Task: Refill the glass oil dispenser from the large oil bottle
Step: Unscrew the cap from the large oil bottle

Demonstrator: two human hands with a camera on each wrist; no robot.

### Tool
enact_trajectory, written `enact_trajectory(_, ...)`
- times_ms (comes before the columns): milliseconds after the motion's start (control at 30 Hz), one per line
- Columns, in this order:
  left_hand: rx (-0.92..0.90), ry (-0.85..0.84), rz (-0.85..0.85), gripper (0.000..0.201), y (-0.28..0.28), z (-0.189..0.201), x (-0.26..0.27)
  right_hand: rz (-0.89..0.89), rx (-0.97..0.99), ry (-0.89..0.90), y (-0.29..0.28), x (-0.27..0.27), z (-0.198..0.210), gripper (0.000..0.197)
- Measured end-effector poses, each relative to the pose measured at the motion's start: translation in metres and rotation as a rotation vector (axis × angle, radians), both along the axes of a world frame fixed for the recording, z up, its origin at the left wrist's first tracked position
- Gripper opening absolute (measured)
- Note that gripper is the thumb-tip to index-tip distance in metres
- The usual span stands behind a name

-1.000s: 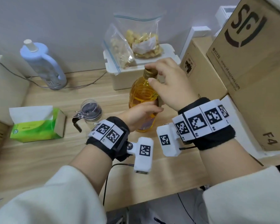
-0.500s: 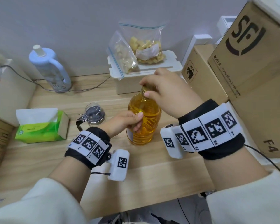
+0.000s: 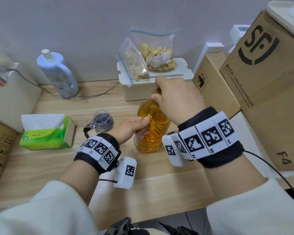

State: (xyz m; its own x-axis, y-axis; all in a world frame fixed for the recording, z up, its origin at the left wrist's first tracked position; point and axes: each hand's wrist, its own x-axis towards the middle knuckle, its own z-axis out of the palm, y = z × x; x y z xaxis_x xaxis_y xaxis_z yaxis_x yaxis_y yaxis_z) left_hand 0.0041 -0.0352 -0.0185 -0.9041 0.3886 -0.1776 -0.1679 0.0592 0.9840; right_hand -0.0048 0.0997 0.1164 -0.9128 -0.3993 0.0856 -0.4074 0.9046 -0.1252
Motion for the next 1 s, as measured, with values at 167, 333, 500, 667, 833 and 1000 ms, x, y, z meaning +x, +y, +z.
enact_trajectory(167, 0.003, 0.003, -0.004, 0.038, 0.002, 0.002, 0.001, 0.06, -0.01, -0.178, 0.004, -0.003, 0.005, 0.028)
enact_trajectory(333, 0.03, -0.004, 0.006, 0.038, 0.003, 0.0, 0.001, -0.068, -0.007, -0.112, -0.006, -0.003, -0.001, 0.045)
enact_trajectory(500, 0.029, 0.005, -0.002, 0.038, 0.004, 0.0, 0.003, -0.028, 0.099, -0.025, -0.011, -0.003, -0.003, 0.03)
enact_trajectory(667, 0.007, 0.032, 0.004, 0.037, 0.004, 0.003, 0.003, -0.033, 0.016, -0.118, -0.005, -0.004, 0.003, 0.029)
enact_trajectory(833, 0.014, 0.032, -0.004, 0.038, 0.004, 0.001, 0.002, -0.16, 0.064, -0.046, -0.012, -0.008, -0.001, 0.046)
enact_trajectory(1000, 0.025, 0.023, -0.002, 0.037, 0.003, 0.0, 0.001, -0.005, -0.006, -0.123, -0.007, -0.011, 0.0, 0.02)
